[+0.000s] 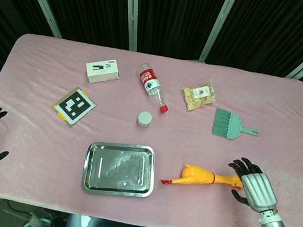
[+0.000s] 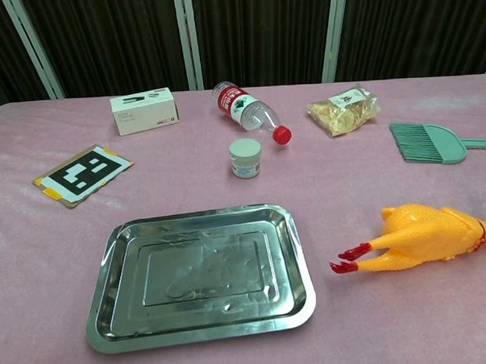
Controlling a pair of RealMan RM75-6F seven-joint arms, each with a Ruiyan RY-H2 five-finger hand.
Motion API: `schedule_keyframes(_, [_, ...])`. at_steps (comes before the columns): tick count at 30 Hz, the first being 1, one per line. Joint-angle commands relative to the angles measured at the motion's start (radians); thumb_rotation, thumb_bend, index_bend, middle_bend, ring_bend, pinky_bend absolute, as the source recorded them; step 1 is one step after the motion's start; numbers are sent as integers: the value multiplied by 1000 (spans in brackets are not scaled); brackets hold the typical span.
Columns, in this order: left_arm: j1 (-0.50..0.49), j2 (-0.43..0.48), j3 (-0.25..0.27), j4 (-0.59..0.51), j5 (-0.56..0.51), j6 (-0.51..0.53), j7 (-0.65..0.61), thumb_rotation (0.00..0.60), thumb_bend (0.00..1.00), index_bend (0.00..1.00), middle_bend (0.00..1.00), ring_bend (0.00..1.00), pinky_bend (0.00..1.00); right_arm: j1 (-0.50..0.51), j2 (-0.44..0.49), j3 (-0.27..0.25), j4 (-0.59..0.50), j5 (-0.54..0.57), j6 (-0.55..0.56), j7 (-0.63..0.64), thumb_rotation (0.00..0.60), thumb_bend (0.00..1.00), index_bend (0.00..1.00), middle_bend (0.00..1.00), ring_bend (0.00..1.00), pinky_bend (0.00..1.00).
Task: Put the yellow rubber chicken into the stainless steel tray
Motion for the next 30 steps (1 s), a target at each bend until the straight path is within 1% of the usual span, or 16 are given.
schedule_keyframes(1, [-3, -3, -1, 3, -6, -7, 4, 600, 0, 111, 80, 11, 11, 33, -26, 8, 22, 44, -60, -36, 600, 268, 251, 206, 144, 265])
schedule_keyframes(9, [-15, -12, -7, 5, -21, -26, 18, 600, 0, 114, 80, 11, 11, 72, -86, 5, 87, 90, -144, -57, 600, 268, 279, 207, 144, 265])
schedule_keyframes(13, [-22, -13, -8, 3, -22, -36, 25, 600, 0, 114, 80, 11, 11, 80, -111, 3, 117, 103, -163, -77, 600, 268, 282, 206, 148, 265])
schedule_keyframes(21, [-41, -20, -11, -3, -27, -61, 49, 600, 0, 114, 80, 11, 11, 89, -161, 0, 184, 144, -199, -65, 600, 269, 309, 211, 165, 265])
schedule_keyframes(27, [-43, -21, -12, 0, -40, -68, 51, 600, 0, 114, 79, 11, 11, 90, -186, 1, 217, 157, -197, -52, 600, 269, 363, 256, 212, 265])
schedule_keyframes(30, [-42, -22, -9, 2, -42, -71, 48, 600, 0, 114, 79, 11, 11, 93, -193, 0, 230, 160, -201, -40, 600, 269, 388, 288, 234, 289])
